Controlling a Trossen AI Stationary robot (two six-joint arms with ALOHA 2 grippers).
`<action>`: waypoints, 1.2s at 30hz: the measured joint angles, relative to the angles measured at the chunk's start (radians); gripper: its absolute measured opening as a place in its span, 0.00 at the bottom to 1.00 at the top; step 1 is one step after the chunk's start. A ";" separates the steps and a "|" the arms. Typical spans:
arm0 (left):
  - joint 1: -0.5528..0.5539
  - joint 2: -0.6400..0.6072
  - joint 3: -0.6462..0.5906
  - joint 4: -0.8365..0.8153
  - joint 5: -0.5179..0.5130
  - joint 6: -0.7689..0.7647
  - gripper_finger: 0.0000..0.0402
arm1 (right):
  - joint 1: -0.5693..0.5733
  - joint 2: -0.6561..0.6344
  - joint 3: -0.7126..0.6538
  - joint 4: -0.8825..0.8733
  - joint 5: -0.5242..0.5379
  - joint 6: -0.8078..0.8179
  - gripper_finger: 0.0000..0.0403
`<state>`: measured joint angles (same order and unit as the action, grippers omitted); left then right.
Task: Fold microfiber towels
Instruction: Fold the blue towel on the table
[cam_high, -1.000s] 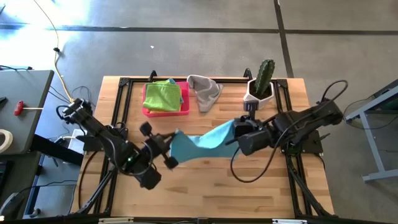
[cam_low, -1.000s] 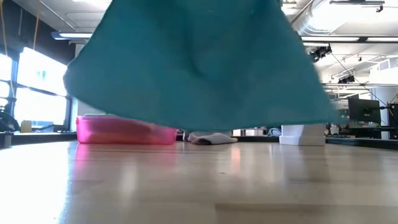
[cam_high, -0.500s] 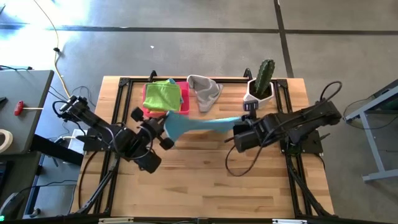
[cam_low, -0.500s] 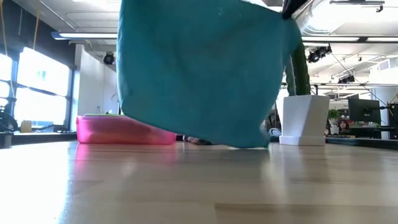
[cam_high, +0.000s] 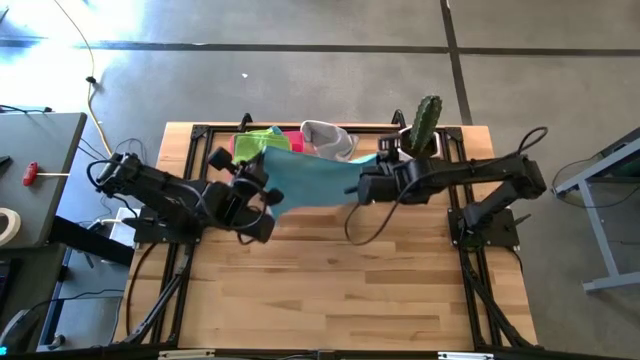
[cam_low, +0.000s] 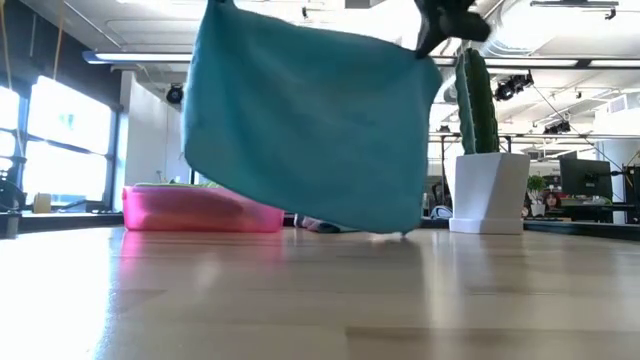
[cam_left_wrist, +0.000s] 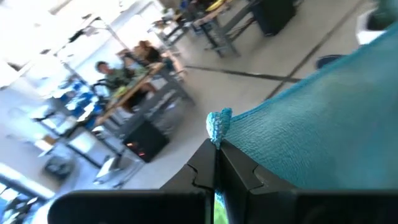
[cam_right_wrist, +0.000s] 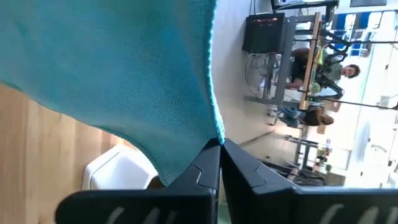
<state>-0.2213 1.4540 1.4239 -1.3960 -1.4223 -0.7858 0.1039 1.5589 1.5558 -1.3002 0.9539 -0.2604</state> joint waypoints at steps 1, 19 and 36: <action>0.015 0.000 0.000 0.000 -0.010 0.004 0.01 | -0.015 0.000 0.000 0.022 -0.004 -0.016 0.00; -0.117 0.047 -0.255 0.496 0.815 0.059 0.01 | 0.136 0.071 0.000 -0.026 -0.786 0.527 0.00; -0.394 0.343 -0.360 1.023 1.055 -0.126 0.01 | 0.433 0.399 -0.002 0.087 -0.915 0.460 0.00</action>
<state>-0.6156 1.7973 1.0635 -0.3733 -0.3678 -0.9117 0.5365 1.9583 1.5543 -1.2128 0.0394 0.1996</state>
